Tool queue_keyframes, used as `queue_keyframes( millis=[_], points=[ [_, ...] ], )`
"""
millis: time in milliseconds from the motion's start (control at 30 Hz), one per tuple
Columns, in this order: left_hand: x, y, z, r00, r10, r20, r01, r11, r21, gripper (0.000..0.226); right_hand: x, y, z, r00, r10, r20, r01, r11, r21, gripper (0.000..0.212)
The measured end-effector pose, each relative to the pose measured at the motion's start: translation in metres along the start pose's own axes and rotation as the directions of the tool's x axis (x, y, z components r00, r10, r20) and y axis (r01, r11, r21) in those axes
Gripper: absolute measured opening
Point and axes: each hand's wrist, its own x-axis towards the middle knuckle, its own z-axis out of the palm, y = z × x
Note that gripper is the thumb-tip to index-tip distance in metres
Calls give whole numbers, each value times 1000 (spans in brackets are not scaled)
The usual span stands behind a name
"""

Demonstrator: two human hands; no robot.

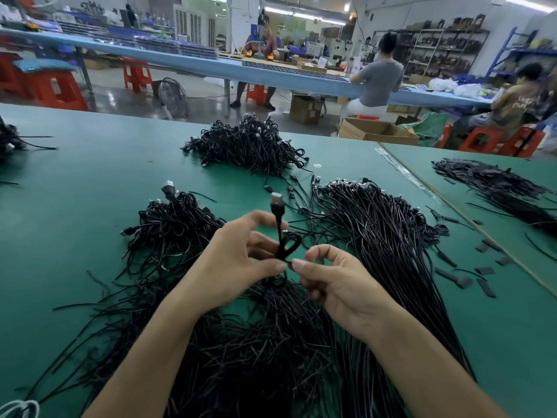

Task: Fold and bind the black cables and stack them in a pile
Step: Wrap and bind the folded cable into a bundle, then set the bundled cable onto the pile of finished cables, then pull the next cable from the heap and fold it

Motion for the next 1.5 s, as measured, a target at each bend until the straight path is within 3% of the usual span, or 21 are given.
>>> queue_keyframes(
  millis=[67,133,233,333,400,467,533,600,667,767,900,967,1033,1100,1167,1233,1333,1400,1433,1500],
  points=[
    [3,-9,-7,980,-98,-172,102,995,16,45,6,4,-7,997,-59,-45,51,986,-160,22],
    [6,-23,-19,900,-188,-394,212,977,17,41,12,10,-21,983,-128,-130,70,922,-380,14],
    [9,-45,-35,736,-244,-631,273,961,-52,27,25,20,-43,939,-262,-223,34,715,-698,5],
    [10,-58,-48,616,-271,-740,271,955,-124,12,39,27,-48,932,-312,-185,-7,495,-869,7],
    [8,-64,-54,613,-275,-741,315,945,-90,29,49,29,-42,937,-312,-159,-28,386,-922,12],
    [6,-66,-56,663,-262,-701,403,914,40,50,58,30,-33,933,-321,-160,-62,295,-953,19],
    [6,-65,-51,709,-256,-657,472,865,172,60,67,32,-26,932,-314,-183,-128,187,-974,31],
    [7,-60,-46,700,-248,-670,524,815,245,67,75,36,-22,932,-284,-225,-203,107,-973,33],
    [5,-56,-45,698,-187,-692,520,796,309,70,80,37,-20,933,-225,-281,-262,108,-959,24],
    [5,-53,-44,758,-168,-630,476,803,359,67,83,31,-22,934,-138,-330,-306,170,-937,15],
    [4,-54,-37,785,-163,-598,494,747,445,69,81,10,-29,946,-128,-297,-223,407,-886,31],
    [4,-52,-33,785,-96,-611,473,730,494,65,72,-5,-32,953,-147,-263,-144,545,-826,37],
    [3,-47,-27,777,44,-628,406,727,553,55,58,-18,-31,968,-55,-244,-97,815,-571,32],
    [5,-40,-20,790,161,-591,274,770,576,42,41,-29,-27,985,23,-174,-82,936,-343,28],
    [6,-31,-13,879,116,-463,129,876,465,39,27,-35,-18,996,13,-89,-45,926,-375,26],
    [6,-24,-5,977,28,-214,43,946,321,48,12,-38,-3,999,-38,38,52,863,-502,24],
    [5,-18,12,996,67,56,-82,938,337,43,-17,-43,25,923,-223,312,378,664,-645,31],
    [3,-22,21,986,150,68,-164,929,333,25,-36,-49,41,814,-247,525,572,495,-654,29],
    [2,-24,25,993,121,19,-121,956,269,18,-44,-51,46,772,-214,598,621,454,-639,26],
    [6,-29,27,979,67,-191,-11,959,283,11,-53,-55,45,751,-103,652,611,483,-628,23]
  ],
)
